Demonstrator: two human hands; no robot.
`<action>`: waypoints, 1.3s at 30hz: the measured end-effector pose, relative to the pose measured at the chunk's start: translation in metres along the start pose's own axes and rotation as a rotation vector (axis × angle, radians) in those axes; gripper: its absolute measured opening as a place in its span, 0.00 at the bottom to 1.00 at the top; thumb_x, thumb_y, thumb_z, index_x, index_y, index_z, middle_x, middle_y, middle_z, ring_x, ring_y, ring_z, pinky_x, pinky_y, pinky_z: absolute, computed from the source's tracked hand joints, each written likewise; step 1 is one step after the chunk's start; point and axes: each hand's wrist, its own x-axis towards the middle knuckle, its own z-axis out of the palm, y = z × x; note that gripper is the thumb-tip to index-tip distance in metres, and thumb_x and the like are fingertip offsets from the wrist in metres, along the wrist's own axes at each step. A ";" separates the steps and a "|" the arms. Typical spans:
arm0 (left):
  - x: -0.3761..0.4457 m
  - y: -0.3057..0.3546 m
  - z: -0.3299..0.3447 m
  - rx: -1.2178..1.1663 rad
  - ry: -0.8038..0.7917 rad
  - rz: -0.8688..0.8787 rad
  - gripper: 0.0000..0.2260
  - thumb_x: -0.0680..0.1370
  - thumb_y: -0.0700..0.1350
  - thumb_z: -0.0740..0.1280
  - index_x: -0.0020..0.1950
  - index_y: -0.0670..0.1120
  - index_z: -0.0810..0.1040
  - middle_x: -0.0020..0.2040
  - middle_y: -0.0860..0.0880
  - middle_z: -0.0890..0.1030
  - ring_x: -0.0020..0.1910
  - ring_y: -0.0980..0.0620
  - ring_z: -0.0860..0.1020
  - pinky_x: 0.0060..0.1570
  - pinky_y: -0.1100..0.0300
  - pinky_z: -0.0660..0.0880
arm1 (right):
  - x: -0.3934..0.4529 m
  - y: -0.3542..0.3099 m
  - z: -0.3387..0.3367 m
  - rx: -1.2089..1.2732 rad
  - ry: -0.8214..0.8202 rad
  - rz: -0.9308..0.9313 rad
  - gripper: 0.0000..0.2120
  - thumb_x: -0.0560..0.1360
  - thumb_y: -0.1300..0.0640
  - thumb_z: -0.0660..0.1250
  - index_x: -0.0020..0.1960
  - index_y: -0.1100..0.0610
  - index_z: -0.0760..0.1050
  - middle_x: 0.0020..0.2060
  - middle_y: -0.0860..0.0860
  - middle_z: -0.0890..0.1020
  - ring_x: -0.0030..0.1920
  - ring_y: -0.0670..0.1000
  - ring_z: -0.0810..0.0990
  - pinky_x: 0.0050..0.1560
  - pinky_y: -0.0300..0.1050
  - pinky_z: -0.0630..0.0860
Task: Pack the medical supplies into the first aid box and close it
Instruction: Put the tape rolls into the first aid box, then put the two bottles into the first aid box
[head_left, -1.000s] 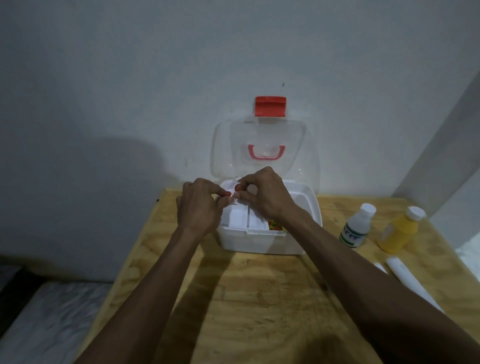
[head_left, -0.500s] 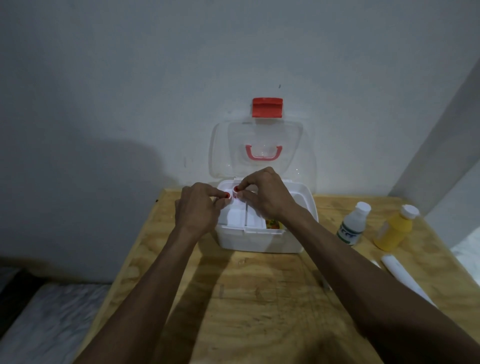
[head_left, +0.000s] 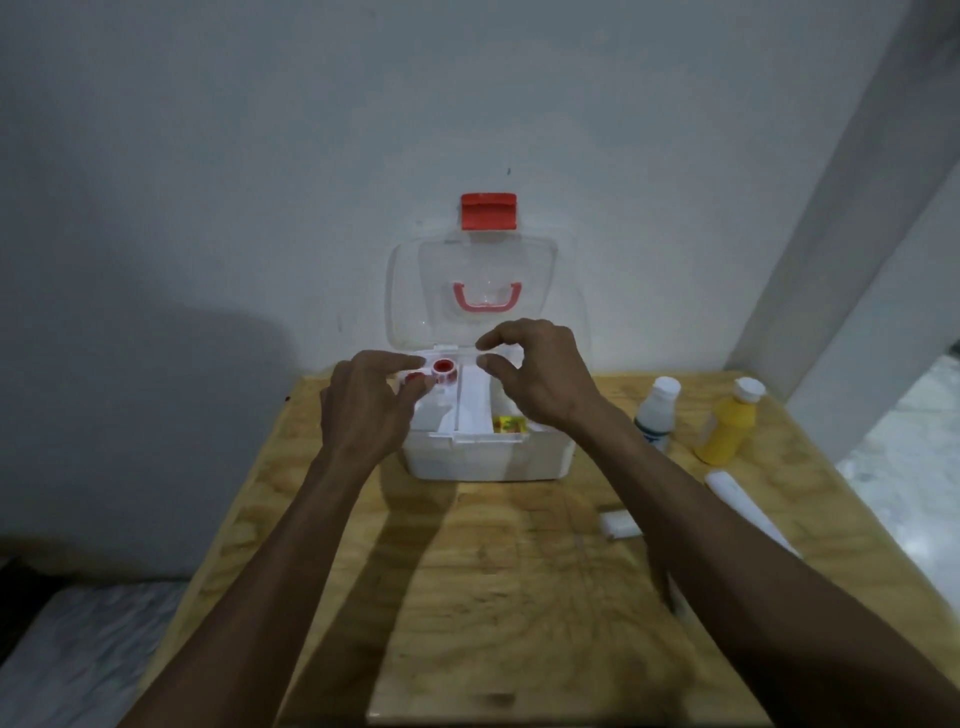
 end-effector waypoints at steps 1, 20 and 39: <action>-0.005 0.006 -0.002 -0.018 0.016 0.023 0.14 0.75 0.51 0.73 0.56 0.47 0.85 0.58 0.46 0.84 0.57 0.46 0.81 0.55 0.57 0.72 | -0.008 0.002 -0.009 0.002 0.015 -0.004 0.10 0.77 0.54 0.68 0.56 0.55 0.82 0.57 0.50 0.83 0.59 0.49 0.78 0.61 0.41 0.67; -0.084 0.144 0.111 -0.369 -0.063 0.285 0.19 0.76 0.46 0.71 0.67 0.49 0.77 0.60 0.47 0.80 0.57 0.52 0.78 0.57 0.54 0.76 | -0.120 0.125 -0.126 0.036 0.642 0.333 0.15 0.74 0.52 0.72 0.60 0.50 0.78 0.52 0.48 0.81 0.49 0.47 0.78 0.52 0.49 0.77; -0.076 0.149 0.181 -0.322 0.018 0.211 0.12 0.78 0.47 0.69 0.60 0.48 0.83 0.57 0.49 0.84 0.55 0.49 0.81 0.54 0.53 0.78 | -0.110 0.178 -0.091 0.120 0.596 0.308 0.13 0.74 0.53 0.72 0.58 0.52 0.82 0.49 0.50 0.85 0.50 0.49 0.82 0.50 0.51 0.78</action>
